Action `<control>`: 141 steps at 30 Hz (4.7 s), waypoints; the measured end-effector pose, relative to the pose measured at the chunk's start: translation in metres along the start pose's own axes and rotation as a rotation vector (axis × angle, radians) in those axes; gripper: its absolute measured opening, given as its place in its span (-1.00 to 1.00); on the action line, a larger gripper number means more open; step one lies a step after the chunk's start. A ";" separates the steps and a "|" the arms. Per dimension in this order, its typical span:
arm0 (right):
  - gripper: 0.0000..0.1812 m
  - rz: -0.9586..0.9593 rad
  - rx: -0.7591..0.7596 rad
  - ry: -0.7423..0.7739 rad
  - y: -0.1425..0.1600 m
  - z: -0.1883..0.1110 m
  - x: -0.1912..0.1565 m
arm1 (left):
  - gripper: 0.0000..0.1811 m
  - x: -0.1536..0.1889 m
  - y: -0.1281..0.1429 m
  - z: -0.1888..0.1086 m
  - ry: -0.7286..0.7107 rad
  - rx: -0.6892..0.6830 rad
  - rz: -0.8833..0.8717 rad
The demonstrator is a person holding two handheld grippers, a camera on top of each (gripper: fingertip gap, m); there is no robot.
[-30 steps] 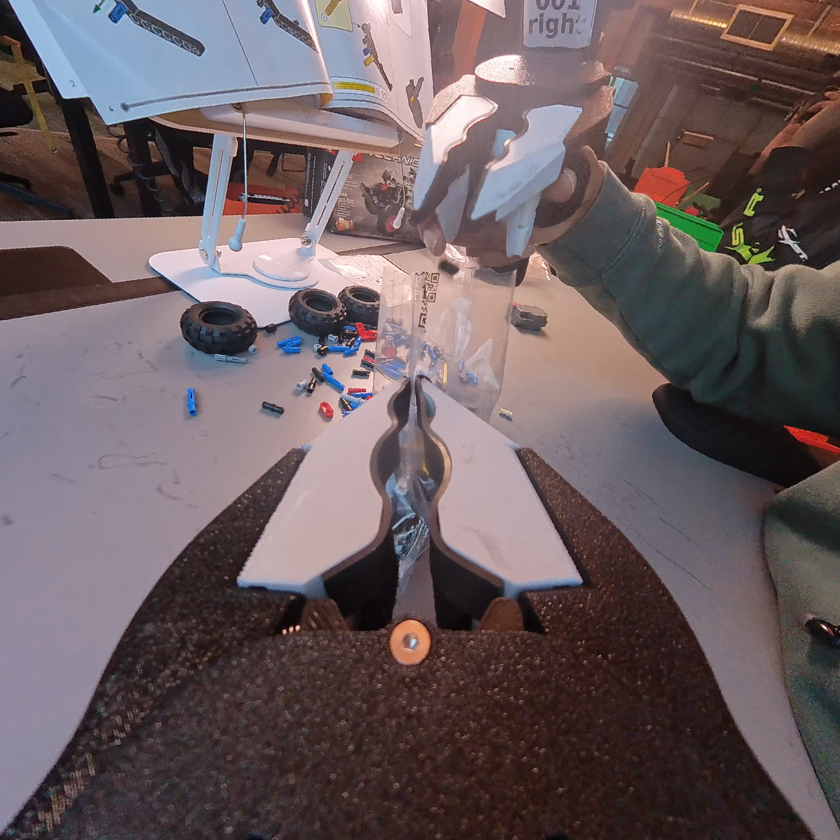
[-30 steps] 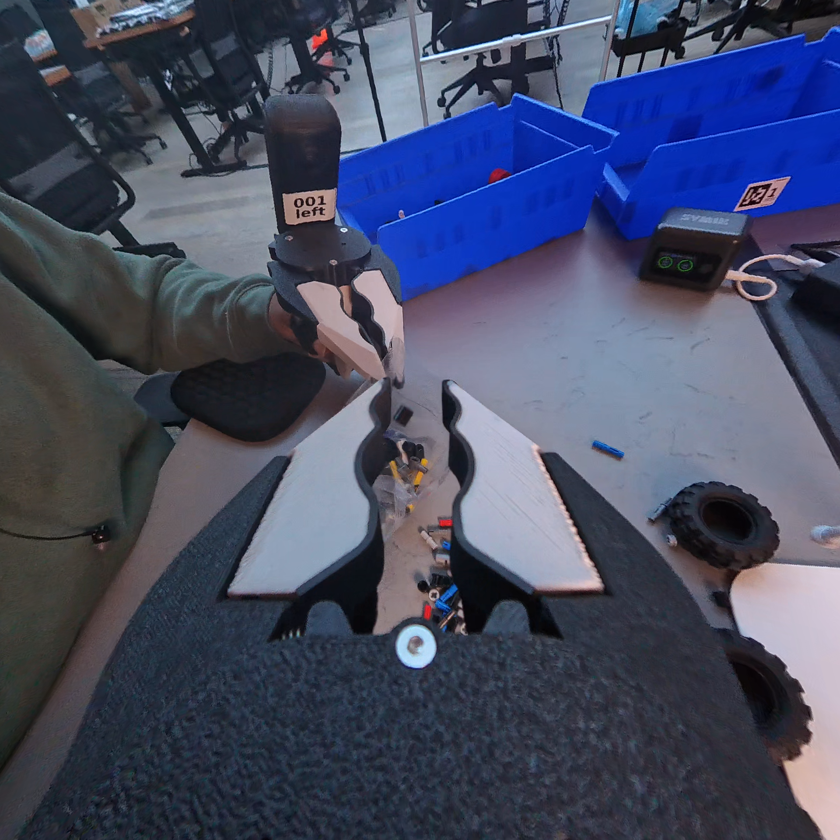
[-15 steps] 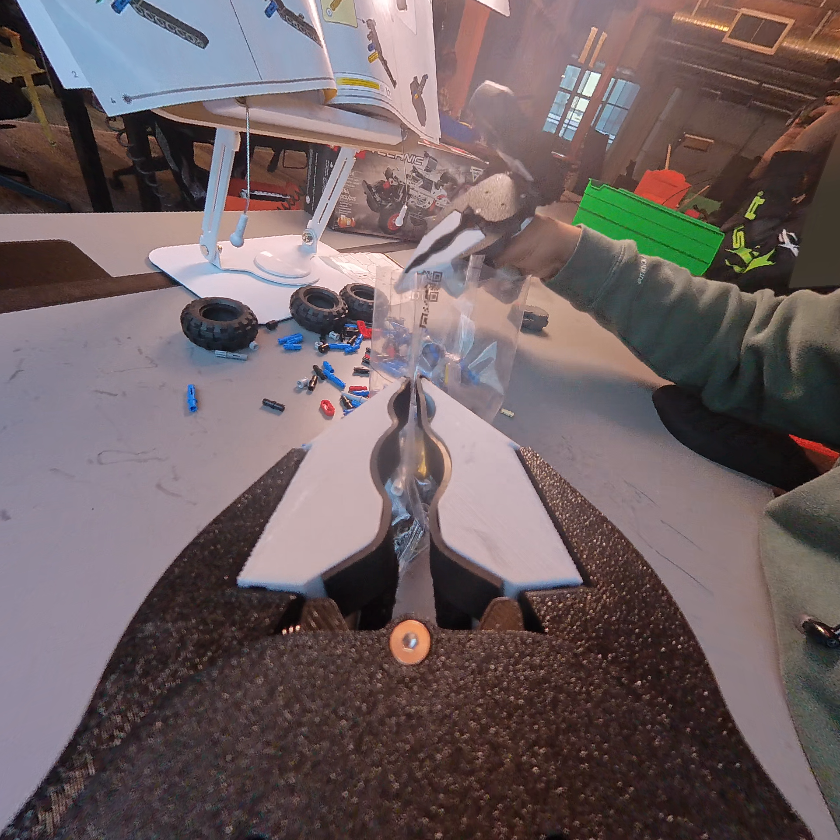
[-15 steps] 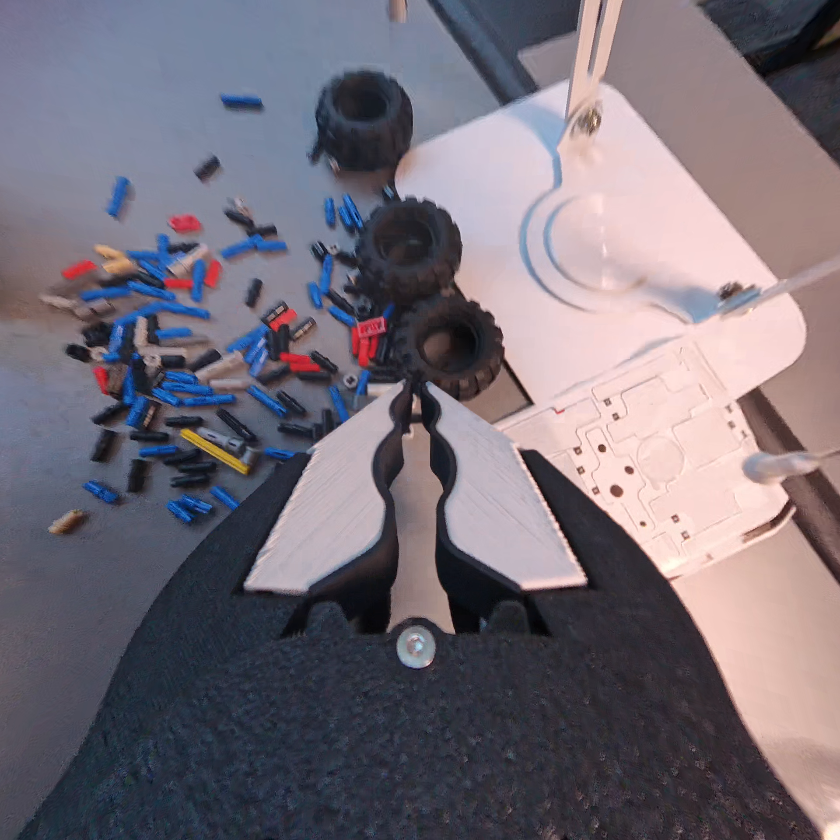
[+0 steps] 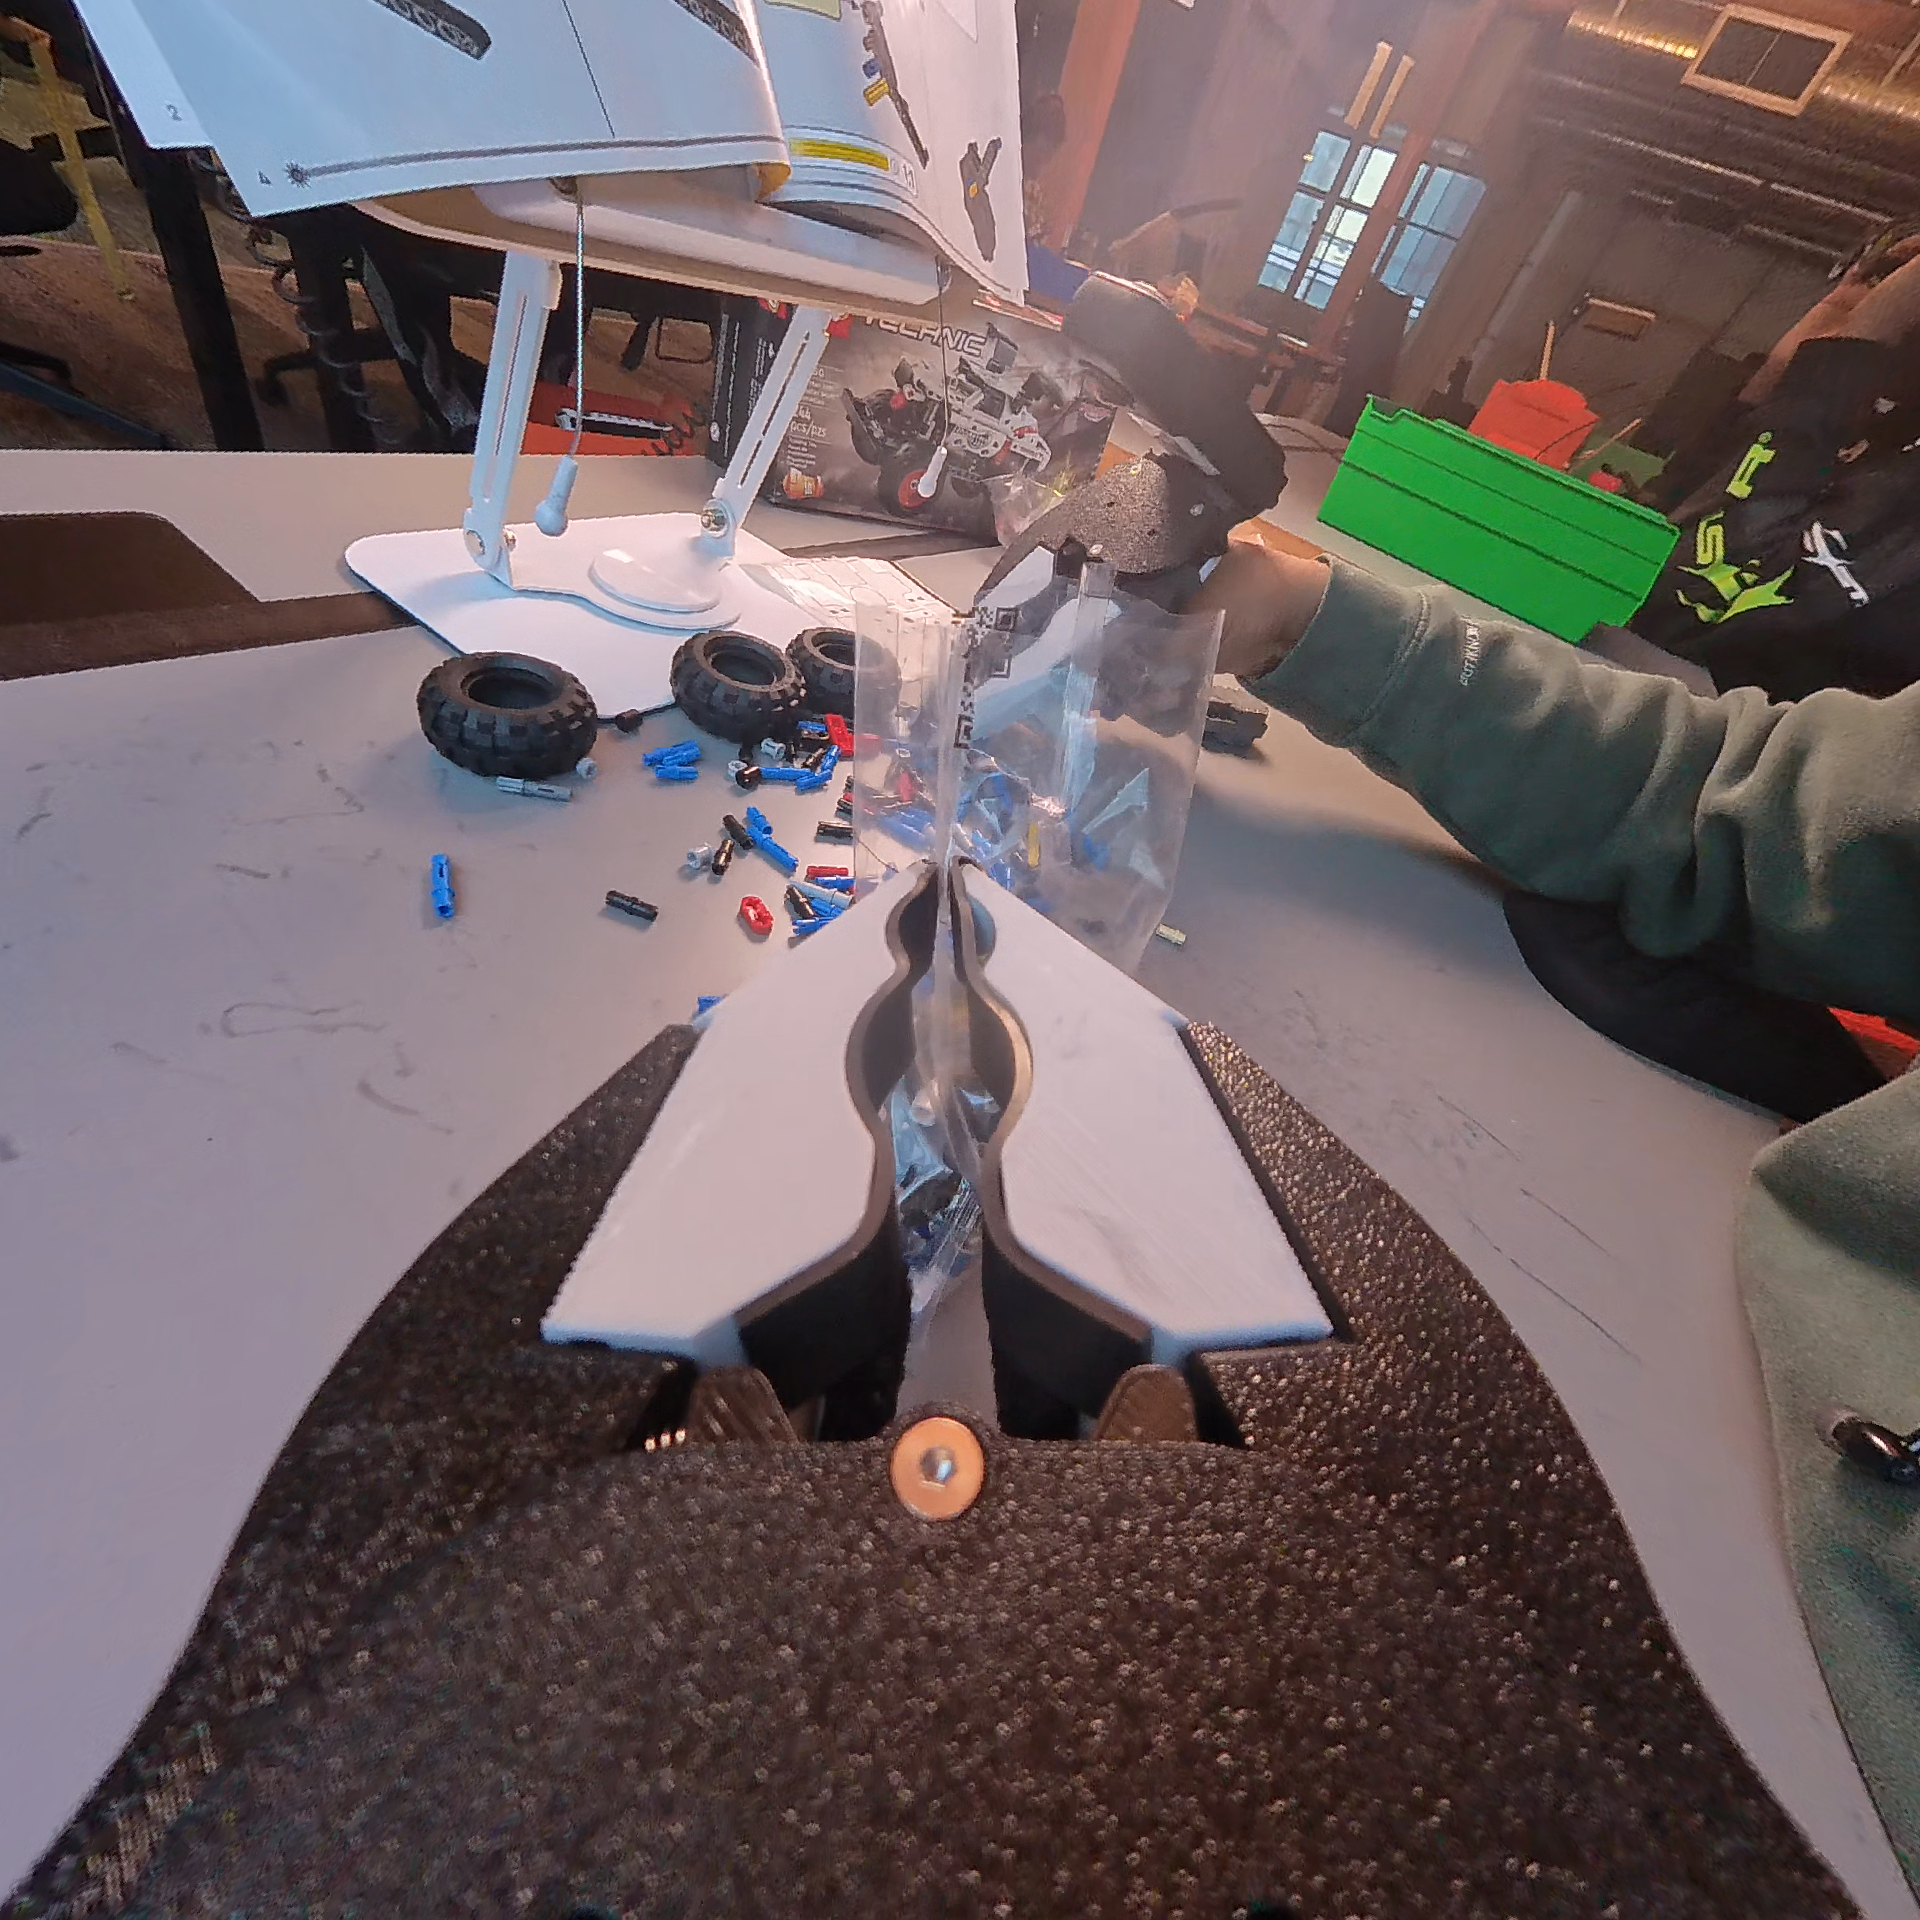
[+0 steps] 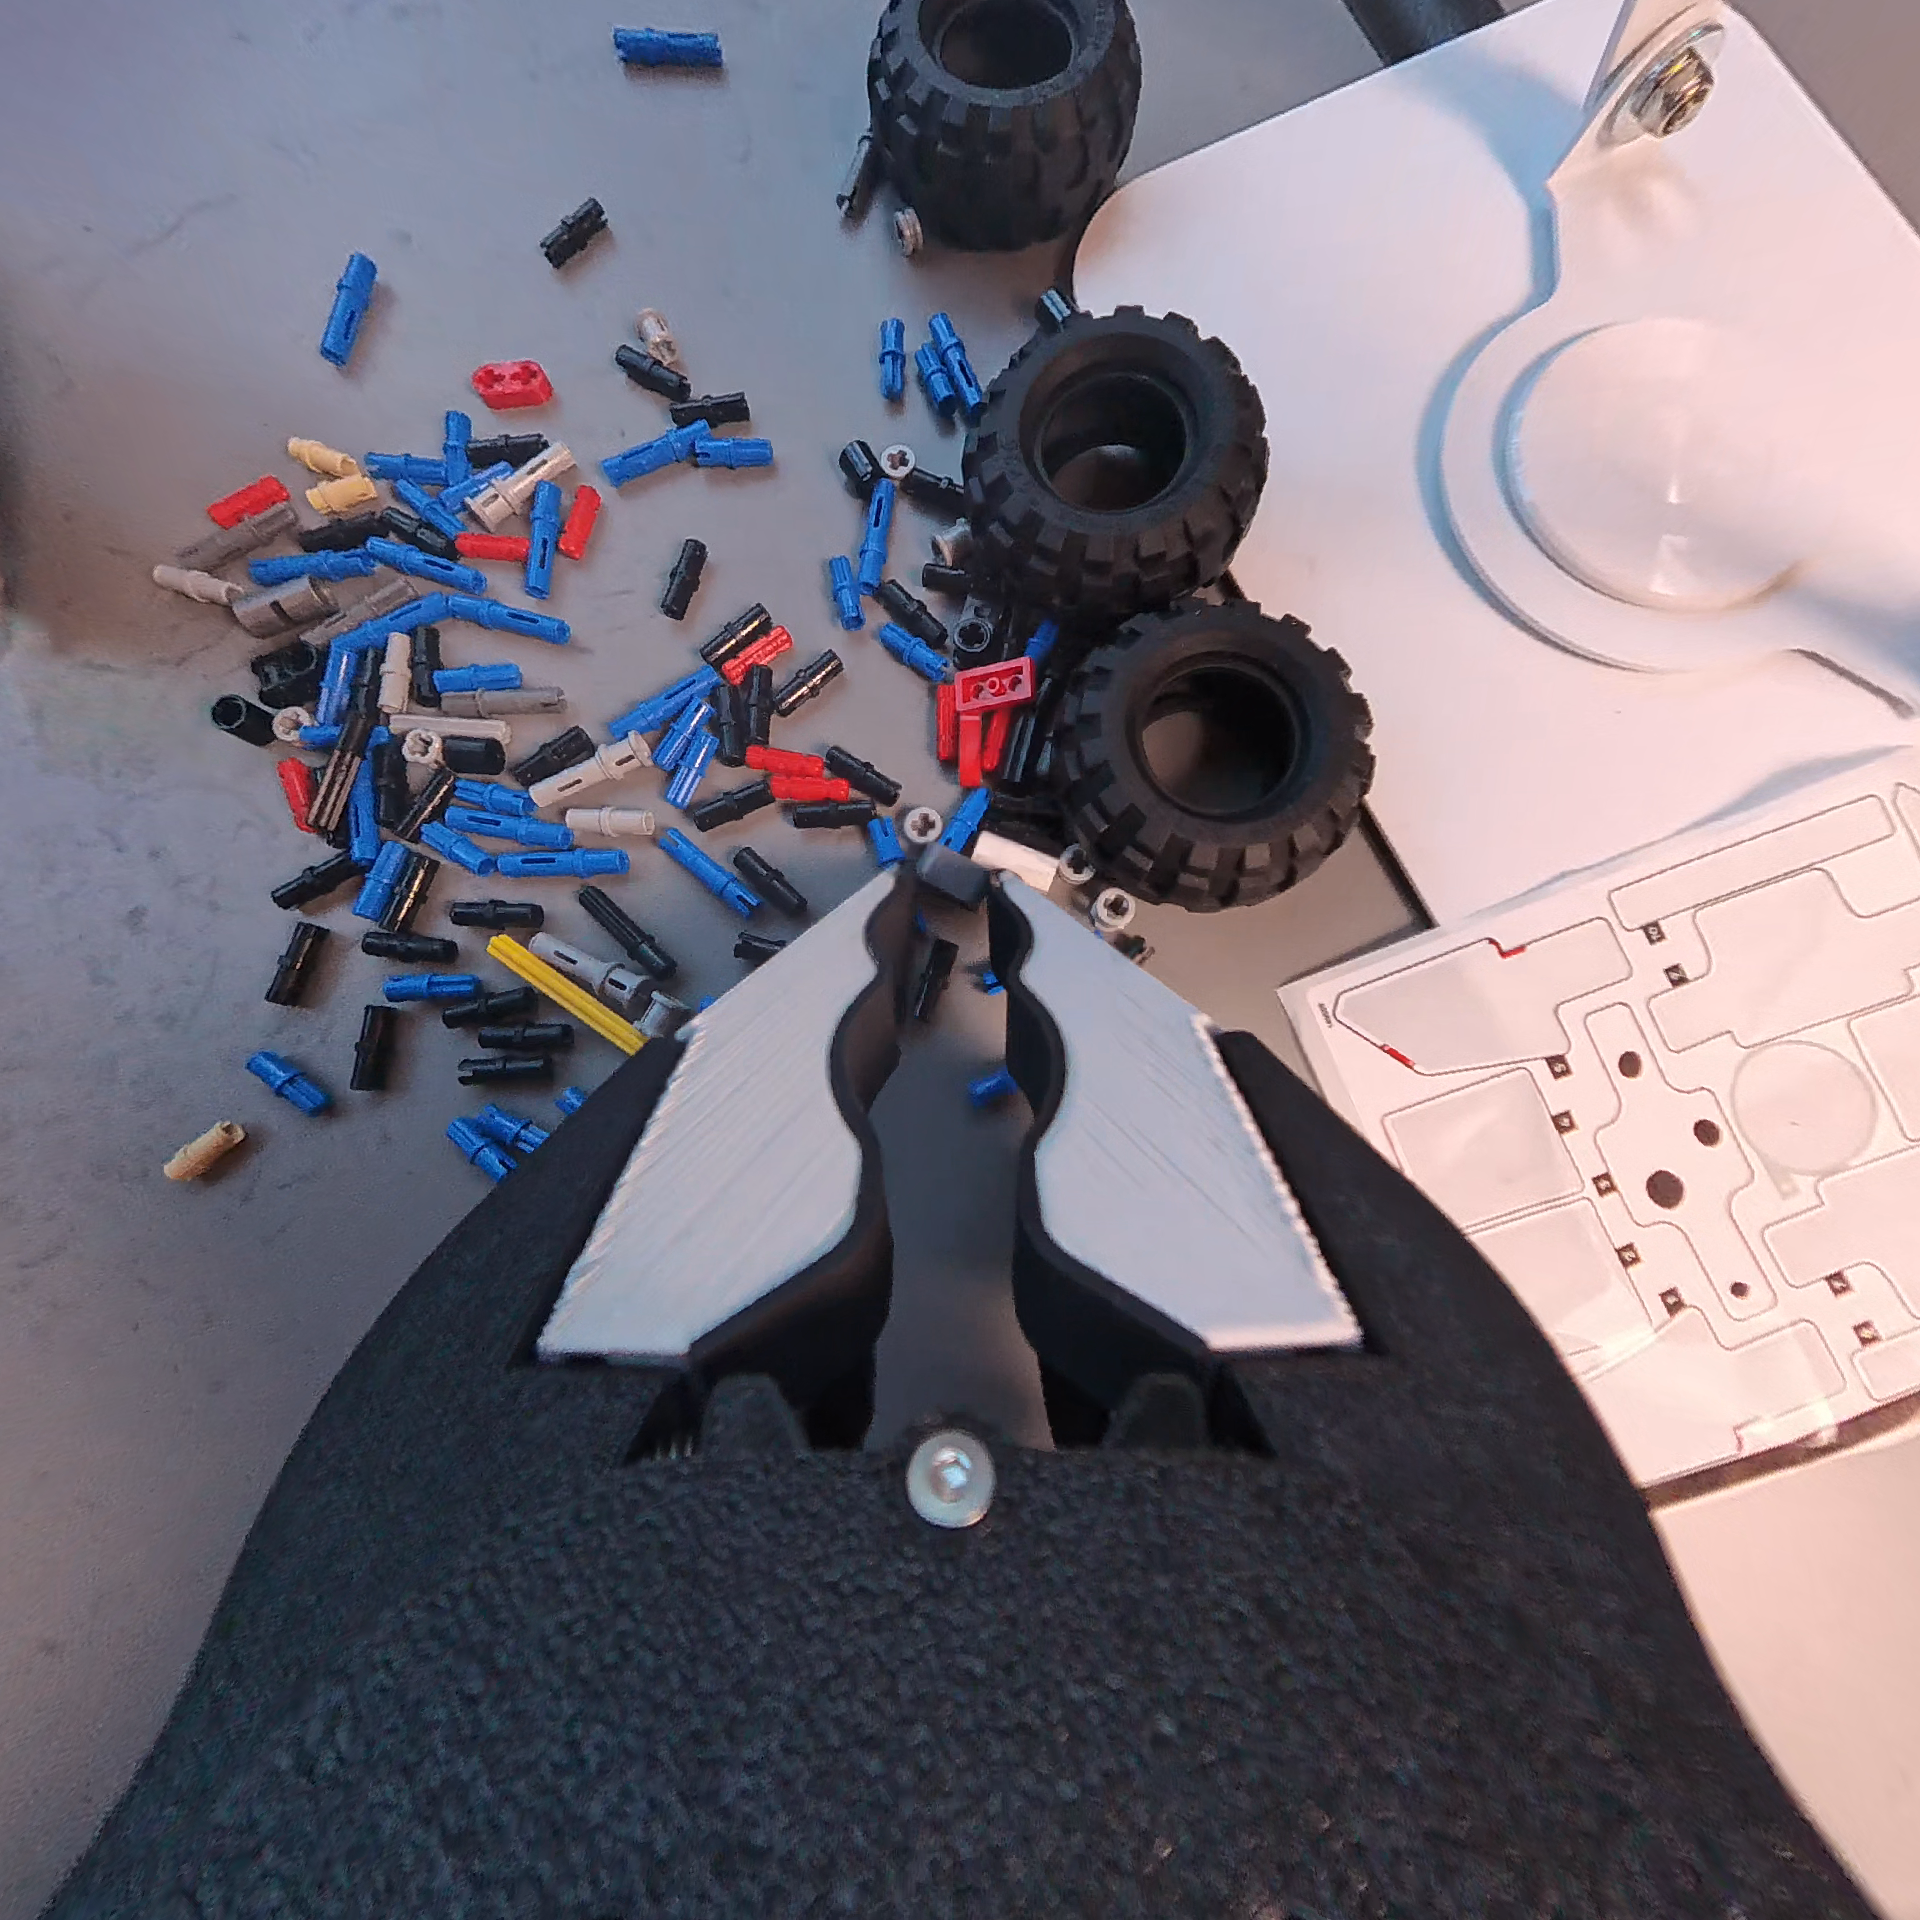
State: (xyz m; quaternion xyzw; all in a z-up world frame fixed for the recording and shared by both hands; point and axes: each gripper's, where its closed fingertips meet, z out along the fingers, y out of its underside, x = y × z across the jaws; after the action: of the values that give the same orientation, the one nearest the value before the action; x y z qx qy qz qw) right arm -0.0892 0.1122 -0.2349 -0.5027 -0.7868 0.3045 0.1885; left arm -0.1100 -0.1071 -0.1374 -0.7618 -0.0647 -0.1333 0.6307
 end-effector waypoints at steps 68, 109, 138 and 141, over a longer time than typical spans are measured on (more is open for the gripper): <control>-0.40 0.009 -0.179 0.430 0.067 -0.068 0.082 | -0.99 0.005 -0.001 -0.001 0.021 0.004 0.006; -0.98 -0.140 0.100 0.055 -0.070 0.010 0.006 | -0.99 -0.003 0.003 -0.001 0.013 -0.003 -0.024; -0.94 -0.158 0.491 -0.246 -0.158 -0.059 -0.080 | -0.99 0.000 0.000 -0.002 0.022 0.003 -0.015; -0.94 -0.220 0.505 -0.377 -0.171 -0.063 -0.126 | -0.99 0.002 -0.001 -0.002 0.019 0.004 -0.004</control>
State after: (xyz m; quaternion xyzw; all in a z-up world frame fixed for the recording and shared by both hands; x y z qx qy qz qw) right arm -0.1135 -0.0368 -0.0721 -0.2868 -0.7572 0.5553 0.1898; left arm -0.1089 -0.1093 -0.1357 -0.7592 -0.0602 -0.1417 0.6324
